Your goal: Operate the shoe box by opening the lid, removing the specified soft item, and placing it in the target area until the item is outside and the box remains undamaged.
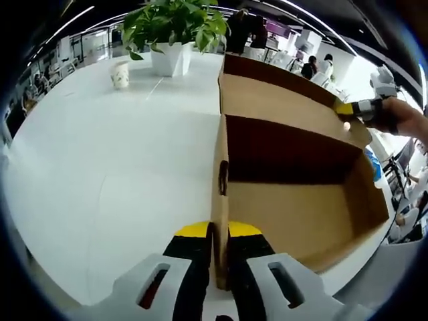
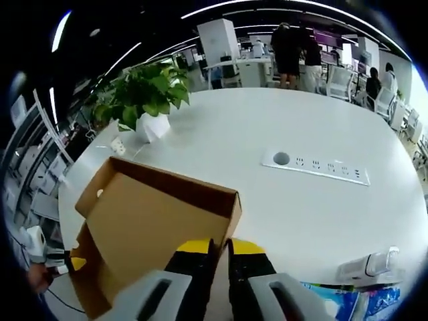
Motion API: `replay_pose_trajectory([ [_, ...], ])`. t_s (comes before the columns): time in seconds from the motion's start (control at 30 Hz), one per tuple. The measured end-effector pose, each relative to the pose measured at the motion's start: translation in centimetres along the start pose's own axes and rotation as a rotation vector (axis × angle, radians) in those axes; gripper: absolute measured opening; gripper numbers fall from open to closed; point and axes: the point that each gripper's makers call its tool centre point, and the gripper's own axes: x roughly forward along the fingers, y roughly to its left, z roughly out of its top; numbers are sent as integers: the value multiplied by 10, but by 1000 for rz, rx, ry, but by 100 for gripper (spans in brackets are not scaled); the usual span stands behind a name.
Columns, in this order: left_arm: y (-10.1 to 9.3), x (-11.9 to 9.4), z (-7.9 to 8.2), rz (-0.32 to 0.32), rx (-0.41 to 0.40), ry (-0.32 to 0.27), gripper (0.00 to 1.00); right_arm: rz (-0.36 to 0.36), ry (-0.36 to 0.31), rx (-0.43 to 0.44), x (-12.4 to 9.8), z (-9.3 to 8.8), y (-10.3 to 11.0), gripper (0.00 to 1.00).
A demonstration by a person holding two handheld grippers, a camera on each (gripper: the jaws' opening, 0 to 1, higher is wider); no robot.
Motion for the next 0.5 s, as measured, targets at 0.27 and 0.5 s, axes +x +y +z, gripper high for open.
replay_pose_trajectory([
  [0.27,-1,0,0,6,-22,2,4,2,-17,-22,-11,4,2,4],
  [0.5,1,1,0,15,-62,8,4,2,-56,-59,-24,15,9,5],
])
